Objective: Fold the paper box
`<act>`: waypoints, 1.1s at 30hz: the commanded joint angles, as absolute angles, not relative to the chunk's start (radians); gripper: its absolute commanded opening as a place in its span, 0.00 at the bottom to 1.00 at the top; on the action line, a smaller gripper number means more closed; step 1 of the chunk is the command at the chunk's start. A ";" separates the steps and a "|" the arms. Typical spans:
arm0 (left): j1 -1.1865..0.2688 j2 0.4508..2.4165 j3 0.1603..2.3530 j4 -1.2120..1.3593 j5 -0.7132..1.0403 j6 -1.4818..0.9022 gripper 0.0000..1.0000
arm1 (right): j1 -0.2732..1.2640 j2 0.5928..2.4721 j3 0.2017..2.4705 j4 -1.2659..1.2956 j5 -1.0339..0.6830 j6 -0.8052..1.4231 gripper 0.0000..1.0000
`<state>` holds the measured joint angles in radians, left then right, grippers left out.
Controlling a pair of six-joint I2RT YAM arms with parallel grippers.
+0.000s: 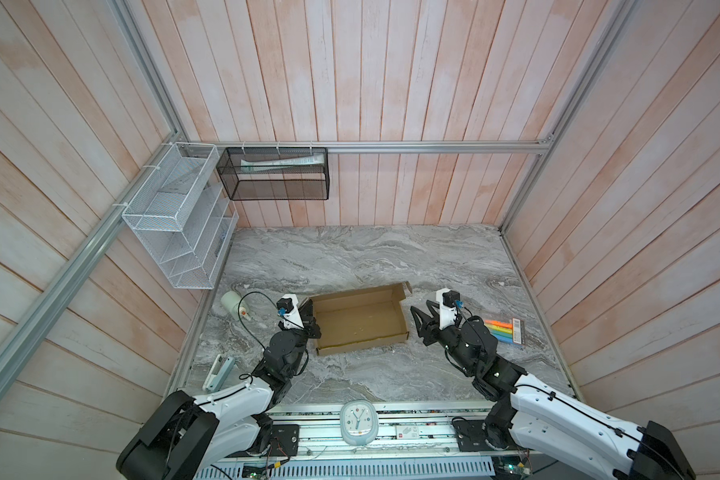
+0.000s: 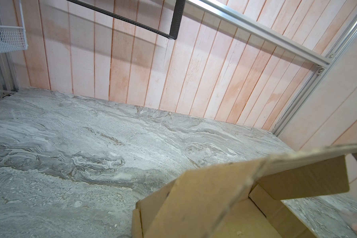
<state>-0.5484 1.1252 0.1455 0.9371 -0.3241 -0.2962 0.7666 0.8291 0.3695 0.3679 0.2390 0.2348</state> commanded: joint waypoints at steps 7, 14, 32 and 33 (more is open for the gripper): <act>-0.563 1.140 0.120 0.874 -0.321 -0.293 0.00 | 0.743 0.913 0.577 0.340 0.218 0.089 0.49; -0.566 1.116 0.111 0.868 -0.319 -0.283 0.00 | 0.735 1.094 0.825 0.277 0.140 0.062 0.47; -0.575 1.102 0.096 0.867 -0.310 -0.307 0.00 | 0.733 1.446 1.084 0.112 -0.004 0.117 0.41; -0.574 1.100 0.094 0.868 -0.310 -0.309 0.00 | 0.733 1.454 1.085 0.110 -0.011 0.119 0.40</act>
